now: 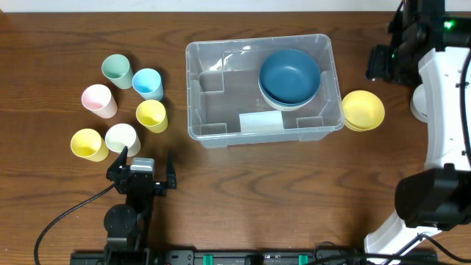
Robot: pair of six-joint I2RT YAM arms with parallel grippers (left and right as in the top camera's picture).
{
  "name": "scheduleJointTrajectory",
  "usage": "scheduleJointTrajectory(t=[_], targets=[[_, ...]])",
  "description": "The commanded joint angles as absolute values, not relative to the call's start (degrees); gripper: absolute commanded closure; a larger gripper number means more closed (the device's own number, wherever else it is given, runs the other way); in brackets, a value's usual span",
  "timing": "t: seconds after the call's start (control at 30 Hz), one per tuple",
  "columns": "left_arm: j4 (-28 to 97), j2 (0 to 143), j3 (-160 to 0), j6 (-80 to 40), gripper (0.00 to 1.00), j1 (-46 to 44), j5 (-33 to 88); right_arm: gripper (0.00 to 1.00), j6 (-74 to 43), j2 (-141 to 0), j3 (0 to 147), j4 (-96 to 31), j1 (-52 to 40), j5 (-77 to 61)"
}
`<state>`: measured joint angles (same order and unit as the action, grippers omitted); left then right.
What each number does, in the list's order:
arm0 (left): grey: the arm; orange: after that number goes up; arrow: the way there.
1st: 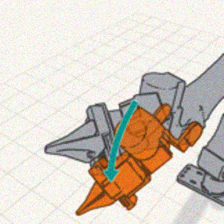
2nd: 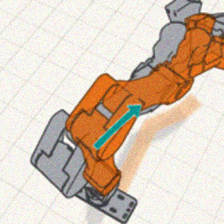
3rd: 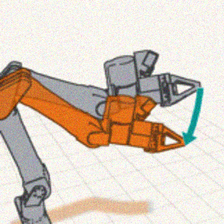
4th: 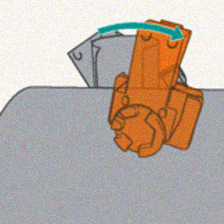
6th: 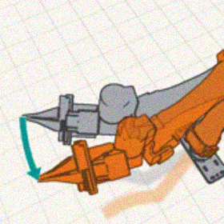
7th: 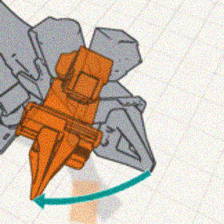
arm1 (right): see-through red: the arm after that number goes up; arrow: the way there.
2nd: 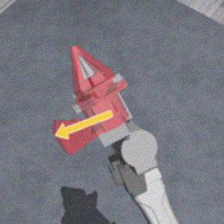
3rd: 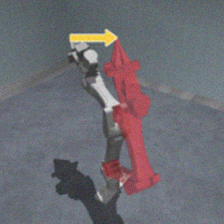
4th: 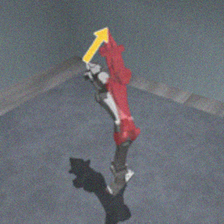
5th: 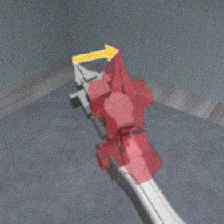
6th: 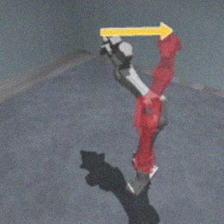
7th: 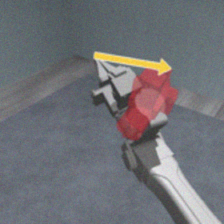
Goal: Pack container
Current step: 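Move the right gripper to the yellow bowl and grasp its rim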
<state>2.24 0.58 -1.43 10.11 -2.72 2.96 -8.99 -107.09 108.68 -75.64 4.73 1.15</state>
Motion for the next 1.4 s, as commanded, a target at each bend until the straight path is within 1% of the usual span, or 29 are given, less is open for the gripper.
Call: scheduleJointTrajectory(t=[0.0, 0.13, 0.27, 0.6, 0.73, 0.77, 0.83, 0.9, 1.13, 1.37], targets=[[3.97, 0.23, -0.23, 9.61, 0.02, -2.48, 2.2, 0.36, -10.9, -107.15, 101.89, -72.47, 6.22, -0.73], [3.97, 0.23, -0.23, 9.58, 0.02, -2.48, 2.2, 0.36, -10.9, -107.15, 93.27, -65.1, 6.83, -4.51], [3.99, 0.23, -0.23, 9.58, 0.02, -2.48, 2.2, 0.37, -10.9, -107.15, 88.16, -58.94, 6.74, -6.04], [3.97, 0.23, -0.23, 9.61, 0.02, -2.48, 2.2, 0.41, -6.04, -107.15, 85.12, -48.38, 6.74, -5.78], [3.97, 0.23, -0.23, 9.61, 0.02, -2.48, 2.2, 0.45, -6.17, -107.68, 85.03, -45.58, 6.7, -5.82], [3.99, 0.23, -0.23, 9.58, 0.02, -2.48, 2.2, 0.46, -7.27, -108.05, 85.03, -45.63, 6.68, -5.82], [3.97, 0.23, -0.23, 9.58, 0.02, -2.48, 2.2, 0.51, -10.11, -108.95, 85.01, -46.24, 6.68, -5.82], [3.97, 0.23, -0.23, 9.61, 0.02, -2.48, 2.2, 0.53, -13.96, -109.89, 84.9, -47.09, 6.57, -5.74], [3.99, 0.23, -0.23, 9.61, 0.02, -2.48, 2.2, 0.48, -27.7, -111.31, 84.44, -49.06, 5.17, -1.06], [3.97, 0.23, -0.23, 9.61, 0.02, -2.48, 2.2, 0.47, -29.78, -113.58, 84.31, -46.37, 4.14, -0.86]])
